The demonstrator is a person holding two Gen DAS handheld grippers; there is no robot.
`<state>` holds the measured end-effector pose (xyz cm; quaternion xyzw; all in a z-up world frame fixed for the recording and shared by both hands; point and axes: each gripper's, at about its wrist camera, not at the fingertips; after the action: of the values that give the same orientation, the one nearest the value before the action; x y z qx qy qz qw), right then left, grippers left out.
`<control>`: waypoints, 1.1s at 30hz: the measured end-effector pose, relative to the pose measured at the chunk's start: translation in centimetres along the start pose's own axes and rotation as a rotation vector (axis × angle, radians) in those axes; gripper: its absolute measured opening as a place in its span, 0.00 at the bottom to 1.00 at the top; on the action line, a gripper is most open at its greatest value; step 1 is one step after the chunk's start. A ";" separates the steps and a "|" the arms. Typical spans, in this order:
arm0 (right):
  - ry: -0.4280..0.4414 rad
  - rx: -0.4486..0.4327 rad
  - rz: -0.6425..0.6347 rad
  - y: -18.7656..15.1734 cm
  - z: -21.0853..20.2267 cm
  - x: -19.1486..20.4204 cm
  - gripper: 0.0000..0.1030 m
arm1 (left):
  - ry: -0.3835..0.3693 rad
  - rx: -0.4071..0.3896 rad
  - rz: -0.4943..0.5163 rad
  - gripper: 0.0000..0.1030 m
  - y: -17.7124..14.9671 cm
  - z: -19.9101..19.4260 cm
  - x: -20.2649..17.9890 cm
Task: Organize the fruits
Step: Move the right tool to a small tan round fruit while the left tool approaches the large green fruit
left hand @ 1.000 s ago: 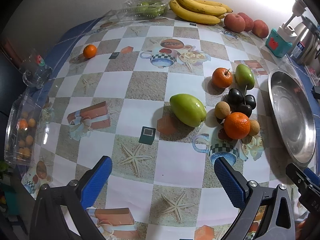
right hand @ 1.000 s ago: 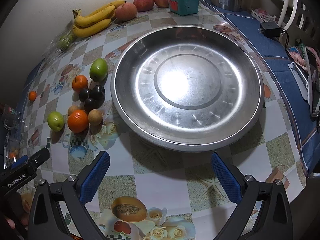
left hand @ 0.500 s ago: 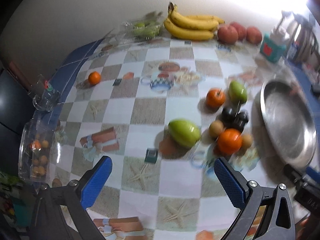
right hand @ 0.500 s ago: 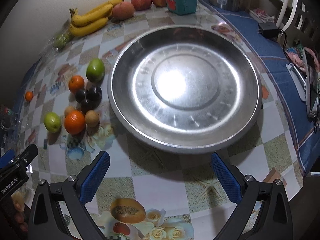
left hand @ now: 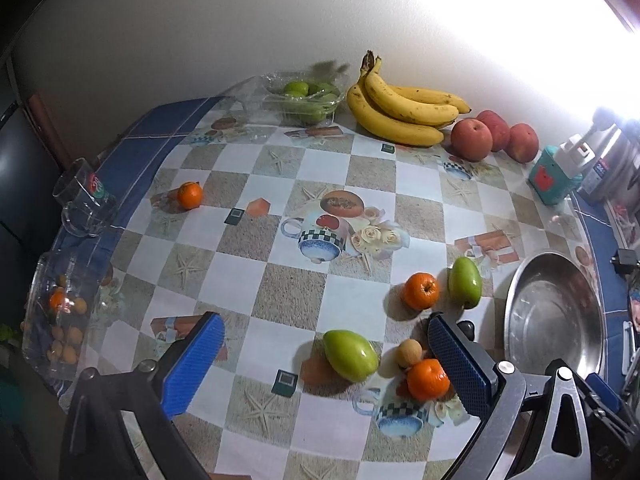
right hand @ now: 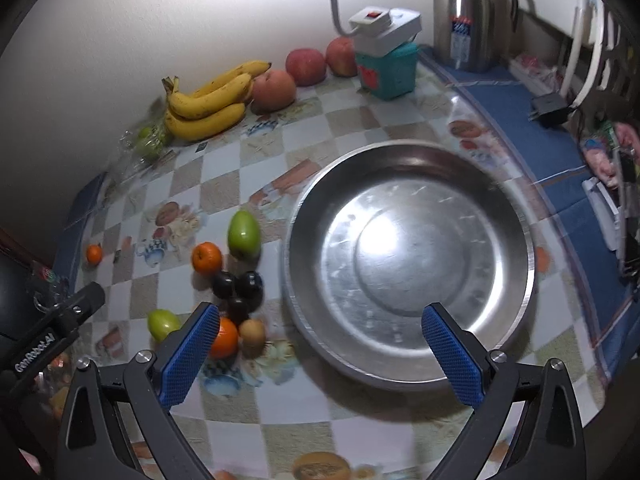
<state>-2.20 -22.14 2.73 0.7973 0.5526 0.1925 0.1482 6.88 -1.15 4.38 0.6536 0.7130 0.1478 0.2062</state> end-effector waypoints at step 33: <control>0.076 0.136 -0.133 0.3 6.2 5.2 0.61 | -0.116 0.230 -0.221 0.91 -0.2 6.4 3.3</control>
<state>2.55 -17.49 -1.84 0.7592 0.6212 0.1745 0.0851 9.61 1.74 -1.60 0.5979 0.7798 0.0037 0.1858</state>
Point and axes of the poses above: each gripper's, at about its wrist camera, not at the fingertips, and z roughly the way its jaws point, x to its left, y to its top, and after that the axes turned 11 degrees about -z, right-handed
